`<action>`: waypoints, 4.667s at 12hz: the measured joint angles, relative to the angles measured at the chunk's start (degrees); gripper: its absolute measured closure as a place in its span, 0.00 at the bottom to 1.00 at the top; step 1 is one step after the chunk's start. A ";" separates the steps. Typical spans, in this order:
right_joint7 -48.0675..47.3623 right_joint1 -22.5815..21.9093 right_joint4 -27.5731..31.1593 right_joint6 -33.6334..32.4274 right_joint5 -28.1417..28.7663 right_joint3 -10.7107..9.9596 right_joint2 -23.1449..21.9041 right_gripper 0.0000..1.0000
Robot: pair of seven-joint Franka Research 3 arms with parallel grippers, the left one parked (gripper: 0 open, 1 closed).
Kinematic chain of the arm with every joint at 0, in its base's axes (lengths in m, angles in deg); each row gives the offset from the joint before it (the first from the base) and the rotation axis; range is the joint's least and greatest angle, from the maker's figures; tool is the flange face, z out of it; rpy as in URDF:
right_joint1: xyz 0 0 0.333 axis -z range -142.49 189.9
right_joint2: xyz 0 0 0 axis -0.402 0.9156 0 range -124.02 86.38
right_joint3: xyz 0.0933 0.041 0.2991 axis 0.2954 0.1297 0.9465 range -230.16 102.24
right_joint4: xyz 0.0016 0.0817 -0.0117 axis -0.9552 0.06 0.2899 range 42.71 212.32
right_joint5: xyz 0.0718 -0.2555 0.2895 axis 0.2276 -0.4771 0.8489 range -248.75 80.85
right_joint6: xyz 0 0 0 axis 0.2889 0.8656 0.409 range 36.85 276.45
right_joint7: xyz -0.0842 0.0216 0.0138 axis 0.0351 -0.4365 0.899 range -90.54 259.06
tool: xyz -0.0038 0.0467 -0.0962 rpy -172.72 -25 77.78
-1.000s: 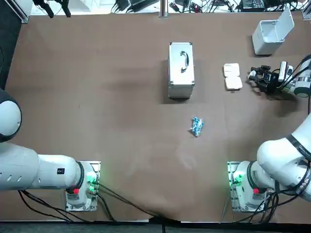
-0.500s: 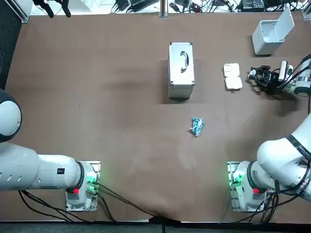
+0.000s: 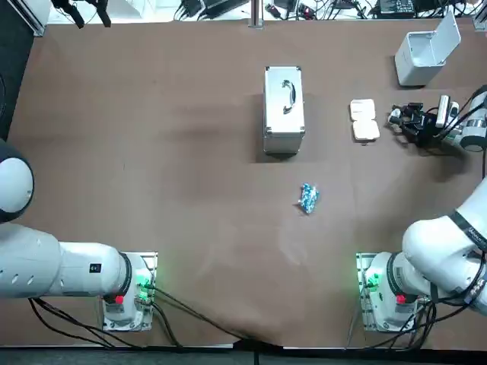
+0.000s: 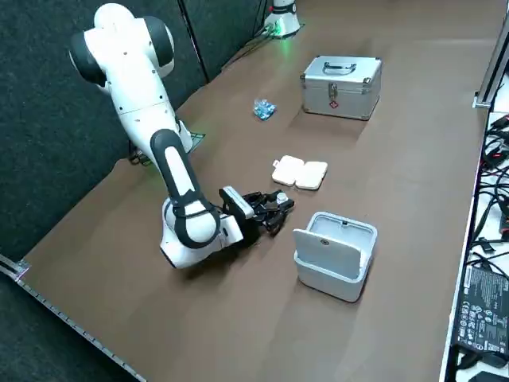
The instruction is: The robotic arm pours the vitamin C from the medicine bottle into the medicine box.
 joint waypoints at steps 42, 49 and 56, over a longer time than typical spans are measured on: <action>-52.37 -20.44 6.30 34.83 -49.56 6.71 -27.14 0.58; -60.99 -23.89 7.05 40.45 -69.06 10.29 -27.17 0.58; -61.19 -23.90 10.64 45.97 -78.66 14.10 -27.20 0.58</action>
